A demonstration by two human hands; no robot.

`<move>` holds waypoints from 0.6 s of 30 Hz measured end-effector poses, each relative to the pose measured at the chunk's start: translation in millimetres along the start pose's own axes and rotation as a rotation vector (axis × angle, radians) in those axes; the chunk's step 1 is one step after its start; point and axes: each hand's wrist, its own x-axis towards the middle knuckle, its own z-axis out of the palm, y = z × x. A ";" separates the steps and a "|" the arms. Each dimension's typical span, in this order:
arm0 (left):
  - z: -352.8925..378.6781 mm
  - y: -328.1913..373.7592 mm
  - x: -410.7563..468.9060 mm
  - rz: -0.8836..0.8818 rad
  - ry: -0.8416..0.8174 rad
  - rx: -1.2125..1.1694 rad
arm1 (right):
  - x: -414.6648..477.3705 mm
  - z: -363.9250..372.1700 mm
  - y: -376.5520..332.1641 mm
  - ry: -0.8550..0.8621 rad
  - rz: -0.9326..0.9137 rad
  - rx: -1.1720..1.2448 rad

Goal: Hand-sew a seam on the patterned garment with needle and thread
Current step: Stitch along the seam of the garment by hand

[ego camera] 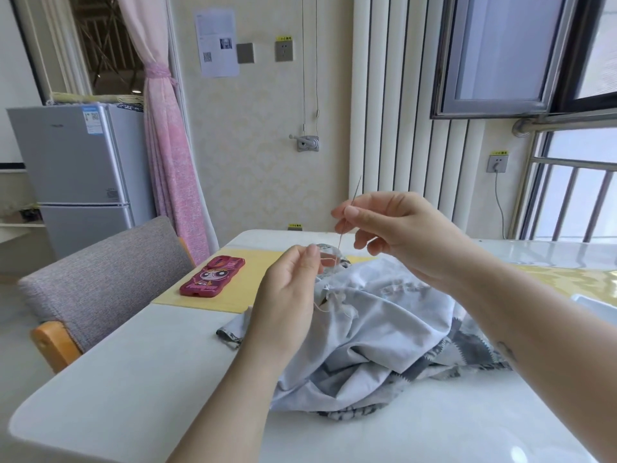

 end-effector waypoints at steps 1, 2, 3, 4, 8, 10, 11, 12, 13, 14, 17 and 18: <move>1.2 -2.3 0.4 -0.004 -0.013 0.001 | 0.6 0.8 -0.1 0.009 0.021 0.045; 2.1 -4.5 0.0 -0.009 -0.018 -0.003 | 1.0 1.2 0.0 0.013 0.044 0.092; 2.6 -7.4 -0.5 -0.009 -0.014 -0.009 | 1.1 1.8 0.3 0.009 0.064 0.138; 2.7 -9.7 -1.3 -0.014 -0.010 -0.020 | 0.8 2.2 0.8 0.000 0.081 0.181; -1.3 -17.6 -4.4 -0.068 0.027 -0.001 | -0.5 2.5 2.6 0.006 0.118 0.318; -4.6 -21.2 -5.0 -0.108 0.041 0.033 | -0.3 2.6 3.0 0.034 0.107 0.353; -5.6 -22.3 -5.2 -0.126 0.042 0.051 | -0.2 2.9 2.9 0.046 0.097 0.366; -6.2 -22.2 -5.3 -0.145 0.043 0.059 | 0.2 3.0 2.7 0.058 0.085 0.376; -6.8 -22.7 -5.0 -0.159 0.047 0.060 | 0.8 3.5 2.3 0.069 0.074 0.386; -7.1 -22.0 -4.9 -0.173 0.050 0.057 | 1.3 3.8 1.7 0.080 0.062 0.395; -7.1 -23.2 -3.2 -0.177 0.046 0.043 | 3.1 4.7 -2.0 0.105 0.024 0.422; -7.1 -23.1 -3.3 -0.169 0.039 0.033 | 3.6 4.9 -3.1 0.111 0.015 0.432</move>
